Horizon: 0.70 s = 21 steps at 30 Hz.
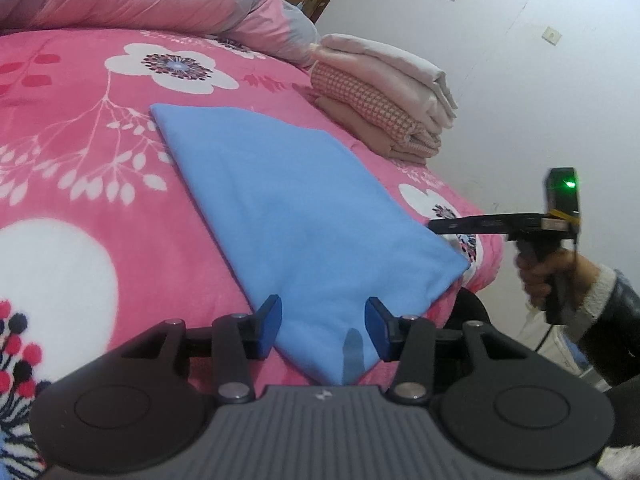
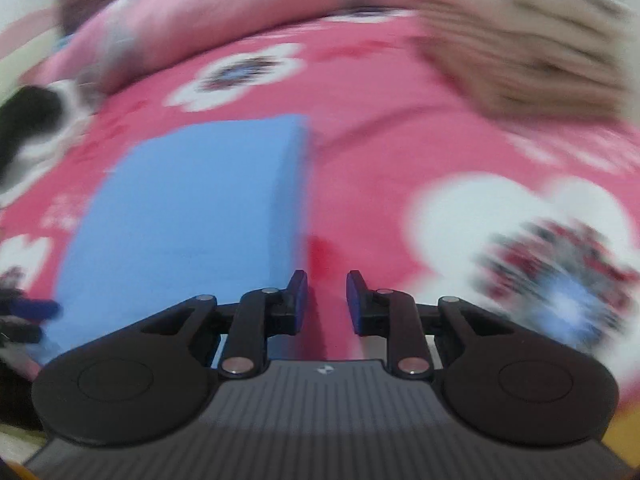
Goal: Fold clothes
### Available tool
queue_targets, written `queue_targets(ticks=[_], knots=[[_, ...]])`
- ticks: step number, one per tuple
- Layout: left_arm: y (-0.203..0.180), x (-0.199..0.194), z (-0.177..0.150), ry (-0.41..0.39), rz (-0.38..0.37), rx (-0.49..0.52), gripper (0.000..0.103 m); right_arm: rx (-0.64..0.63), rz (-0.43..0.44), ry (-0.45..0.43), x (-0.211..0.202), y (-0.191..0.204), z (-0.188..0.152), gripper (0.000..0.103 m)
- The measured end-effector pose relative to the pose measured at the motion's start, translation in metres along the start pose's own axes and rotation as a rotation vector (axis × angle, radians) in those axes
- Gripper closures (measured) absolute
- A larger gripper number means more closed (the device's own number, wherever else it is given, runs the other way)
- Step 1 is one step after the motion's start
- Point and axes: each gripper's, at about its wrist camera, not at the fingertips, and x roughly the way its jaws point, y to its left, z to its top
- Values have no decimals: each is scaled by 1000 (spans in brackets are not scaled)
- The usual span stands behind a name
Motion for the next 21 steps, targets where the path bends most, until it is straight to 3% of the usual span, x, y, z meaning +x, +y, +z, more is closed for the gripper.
queue_targets(ticks=[2,6,9,11,14,16,21], knots=[[-5,-1,0,8,22,10,56,25,-22,-39,-15,-9,-4,81],[-13,-1,0,20,71,21,56,-90,131,-135,-27,25,1,81],[-18,0,0,26,97,27,56,-236,234,-102,-18,54,-13,83],[-20,0,0,27,106,31,56,-284,214,-47,-11,52,-32,83],[-21,0,0,30,112,36,56,-217,185,-42,-22,19,-54,85],[-22,0,0,35,119,38,56,-161,94,-39,-37,4,-56,82],[-28,0,1,47,150,47,55,-187,168,-156,-61,20,-47,81]])
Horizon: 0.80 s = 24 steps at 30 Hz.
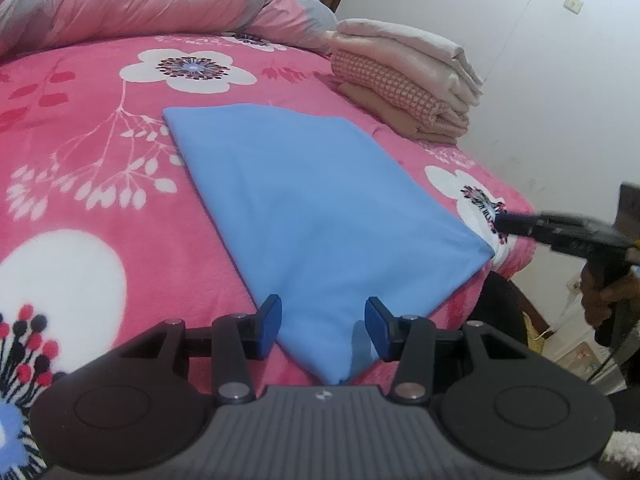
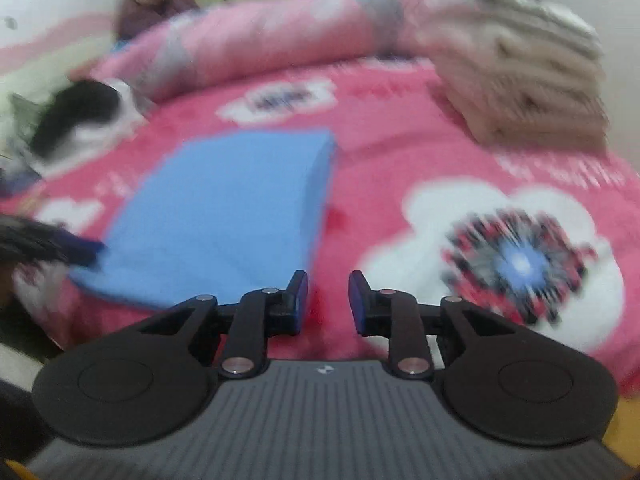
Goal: Fold clothes
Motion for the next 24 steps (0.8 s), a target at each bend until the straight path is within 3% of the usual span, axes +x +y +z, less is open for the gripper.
queue_targets(ticks=[3,7,13,19,24], knots=[[-6,-3,-2,7,36,11,53,-91,131,-23,15,30,5,82],[-10,-6,-8,17,81,20,46,-160,152,89,41,46,-16,82],[-10,-19,-11,-6,102,20,46,-120,38,126,18,32,-28,82],[-29,-35,-9,-66,137,105,46,-78,85,-1,-1,36,-17,82],[-46,-20,-3,-33,143,163,46,-32,60,-13,16,39,-11,82]])
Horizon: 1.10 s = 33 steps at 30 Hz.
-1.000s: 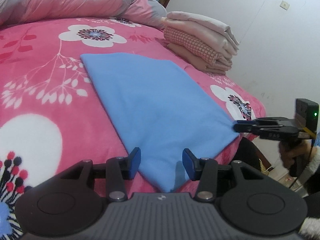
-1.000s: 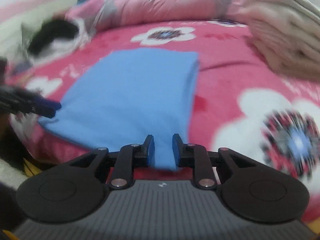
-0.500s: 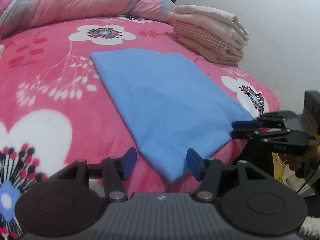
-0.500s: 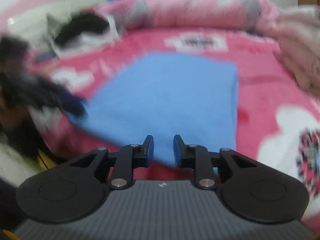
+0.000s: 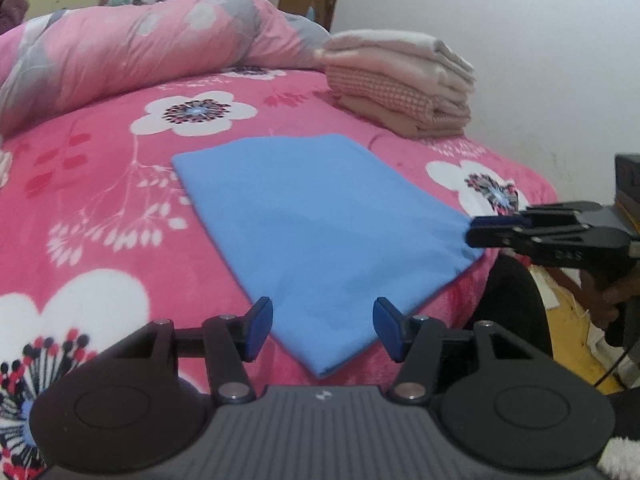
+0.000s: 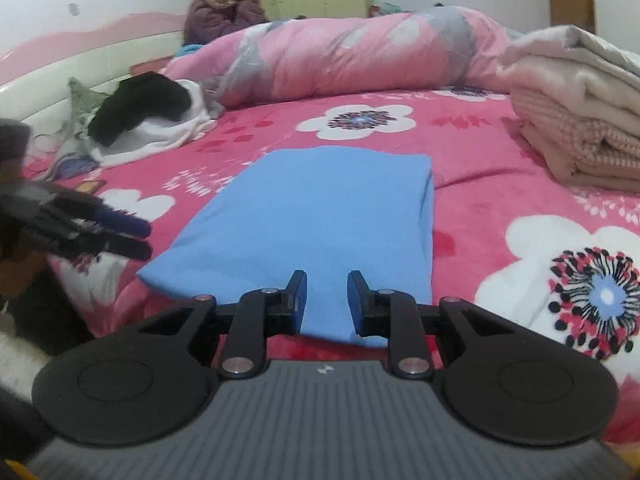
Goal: Fold clothes
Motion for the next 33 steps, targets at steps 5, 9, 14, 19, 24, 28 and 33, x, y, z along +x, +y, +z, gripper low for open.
queue_targets(ticks=[5,9,14,19,24,28,33], knots=[[-8,21,5,54,6,22,46,79,-39,18,9,-7,-6,82],[-9,29,-3,95,26,15,44,92,-62,60,15,-9,-17,82],[-18,27,-8,96,46,46,35,117,-55,66,14,-12,-23,82],[-22,27,-9,102,67,56,34,121,-60,69,15,-11,-23,81],[-23,28,-8,121,90,45,31,131,-62,69,15,-11,-23,81],[-24,30,-6,146,110,29,28,127,-68,73,15,-10,-22,81],[-25,30,-2,171,138,1,24,122,-75,74,12,-6,-19,80]])
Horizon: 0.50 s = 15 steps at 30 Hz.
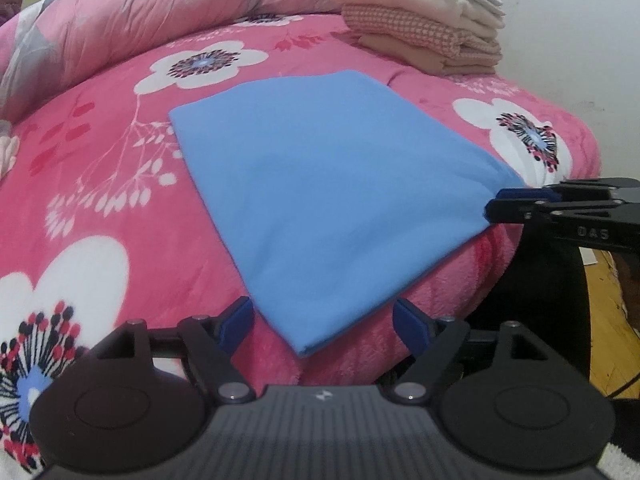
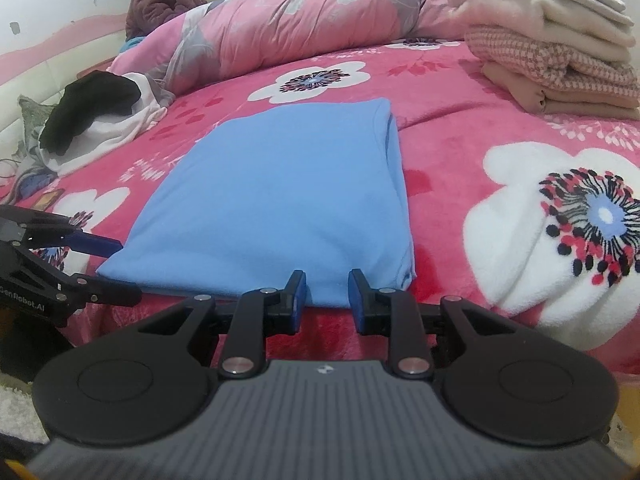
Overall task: Fold clothes
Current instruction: 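Position both open grippers at the folded shirt's edge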
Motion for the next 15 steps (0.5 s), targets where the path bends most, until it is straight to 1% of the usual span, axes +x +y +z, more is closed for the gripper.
queue_targets(ticks=[2,4,7,9,12,15], knots=[[0,-3,1,4,18,-19,19,-8,6,-13,-5,3,2,80],[0,-7,2,-3,29,-37,17,-19,15,-32,-11,6,6,80],[3,-13,4,-14,34,-69,11,-30,30,-58,-16,9,12,80],[3,-15,5,-13,50,-83,11,-30,40,-69,-17,11,15,80],[3,-18,6,-6,96,-100,8,-26,55,-79,-17,14,17,80],[4,-21,6,-4,147,-122,8,-29,67,-84,-18,18,18,80]])
